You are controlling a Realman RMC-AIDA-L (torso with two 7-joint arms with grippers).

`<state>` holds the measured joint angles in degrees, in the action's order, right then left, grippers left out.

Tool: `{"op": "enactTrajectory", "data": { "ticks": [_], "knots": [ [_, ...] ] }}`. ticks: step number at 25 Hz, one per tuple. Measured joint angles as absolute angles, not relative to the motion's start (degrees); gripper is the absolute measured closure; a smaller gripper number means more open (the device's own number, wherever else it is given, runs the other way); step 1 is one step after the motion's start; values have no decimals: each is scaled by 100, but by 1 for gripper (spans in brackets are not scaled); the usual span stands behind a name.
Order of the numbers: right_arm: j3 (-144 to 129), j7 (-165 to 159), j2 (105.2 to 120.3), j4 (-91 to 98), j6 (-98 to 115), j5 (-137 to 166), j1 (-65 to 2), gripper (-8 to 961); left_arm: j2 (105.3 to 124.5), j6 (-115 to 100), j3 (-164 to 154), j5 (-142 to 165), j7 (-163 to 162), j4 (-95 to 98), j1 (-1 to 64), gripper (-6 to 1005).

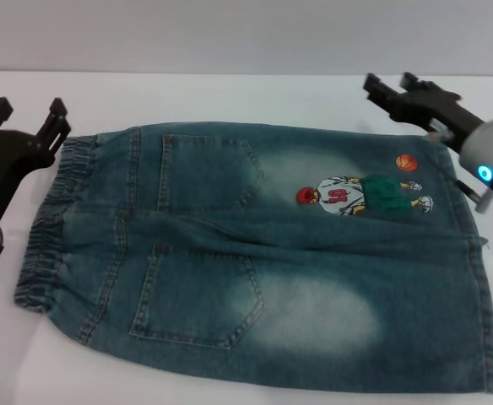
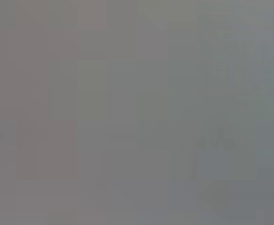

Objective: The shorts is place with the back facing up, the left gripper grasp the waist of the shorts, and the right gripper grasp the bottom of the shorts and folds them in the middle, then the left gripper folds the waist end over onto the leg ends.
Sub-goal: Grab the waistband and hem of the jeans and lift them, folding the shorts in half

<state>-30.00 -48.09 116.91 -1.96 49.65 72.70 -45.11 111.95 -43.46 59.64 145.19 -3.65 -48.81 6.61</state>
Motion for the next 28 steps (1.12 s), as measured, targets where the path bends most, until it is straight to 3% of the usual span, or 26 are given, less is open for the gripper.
{"op": "enactTrajectory", "data": {
  "ticks": [2,3,15,28],
  "knots": [
    [-3152,-5649,11887,501,4549,7909,-4555,268,11200,-4092,6070,14627,-366,-5085,617,219],
    [-3293,-6127,11913,715,4448,8212,-4585,269,11197,-3863,6142,14681,-365,-5252,581,219],
    [-5500,-11221,11938,2722,3825,11070,-4629,268,11339,-1272,6970,15403,-344,-7025,162,223],
    [-6729,-13381,11976,4130,3732,12492,-4456,269,11376,-170,7137,15417,-67,-7822,-28,225]
  ]
}}
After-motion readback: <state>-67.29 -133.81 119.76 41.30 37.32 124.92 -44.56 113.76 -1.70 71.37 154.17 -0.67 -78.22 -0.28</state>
